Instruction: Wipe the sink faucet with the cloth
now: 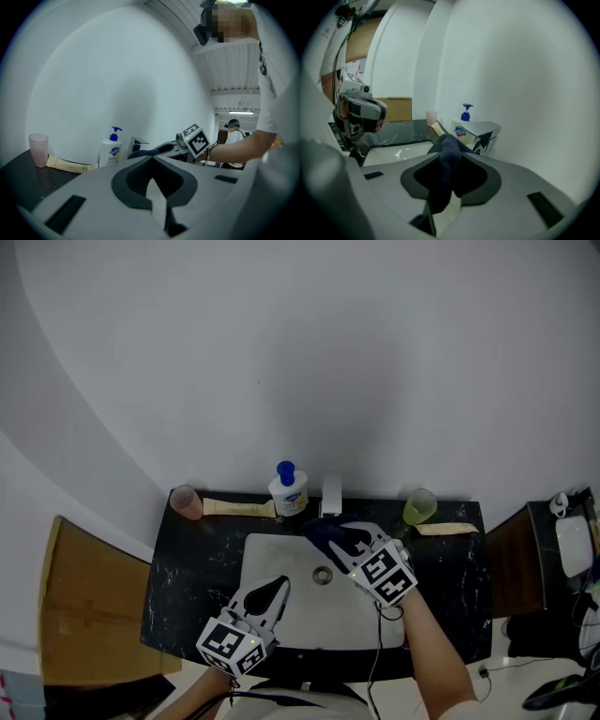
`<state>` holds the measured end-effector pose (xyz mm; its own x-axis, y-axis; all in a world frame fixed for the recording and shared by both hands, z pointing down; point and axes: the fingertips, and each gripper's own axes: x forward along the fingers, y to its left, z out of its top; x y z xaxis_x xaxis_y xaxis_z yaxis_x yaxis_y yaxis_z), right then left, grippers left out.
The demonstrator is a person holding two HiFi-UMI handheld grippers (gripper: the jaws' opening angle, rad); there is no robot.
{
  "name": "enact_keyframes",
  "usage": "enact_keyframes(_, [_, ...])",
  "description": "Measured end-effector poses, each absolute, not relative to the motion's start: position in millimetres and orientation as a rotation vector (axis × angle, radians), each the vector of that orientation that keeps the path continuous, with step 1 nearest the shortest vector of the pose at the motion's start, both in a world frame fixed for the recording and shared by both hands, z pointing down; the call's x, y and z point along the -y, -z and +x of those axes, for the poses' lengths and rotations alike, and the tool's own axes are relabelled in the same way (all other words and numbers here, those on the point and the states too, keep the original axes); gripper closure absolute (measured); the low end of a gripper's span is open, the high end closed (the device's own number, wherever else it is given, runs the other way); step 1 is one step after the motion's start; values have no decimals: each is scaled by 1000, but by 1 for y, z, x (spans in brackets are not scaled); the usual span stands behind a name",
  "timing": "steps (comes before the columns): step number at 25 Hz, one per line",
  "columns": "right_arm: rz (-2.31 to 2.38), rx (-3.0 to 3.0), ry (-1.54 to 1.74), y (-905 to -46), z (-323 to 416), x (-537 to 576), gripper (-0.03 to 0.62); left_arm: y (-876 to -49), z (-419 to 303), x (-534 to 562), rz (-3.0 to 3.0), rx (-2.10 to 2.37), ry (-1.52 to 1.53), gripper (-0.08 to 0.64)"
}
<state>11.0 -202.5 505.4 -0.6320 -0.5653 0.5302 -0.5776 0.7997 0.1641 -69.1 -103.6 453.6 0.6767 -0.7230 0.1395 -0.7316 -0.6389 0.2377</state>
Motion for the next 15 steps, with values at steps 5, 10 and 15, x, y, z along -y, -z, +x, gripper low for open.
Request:
enact_keyframes(5, [965, 2367, -20, -507, 22, 257, 474, -451, -72, 100, 2608, 1181, -52, 558])
enact_keyframes(10, [995, 2371, -47, -506, 25, 269, 474, -449, -77, 99, 2602, 1200, -50, 558])
enact_keyframes(15, [948, 2385, -60, -508, 19, 234, 476, -449, -74, 98, 2604, 1197, -35, 558])
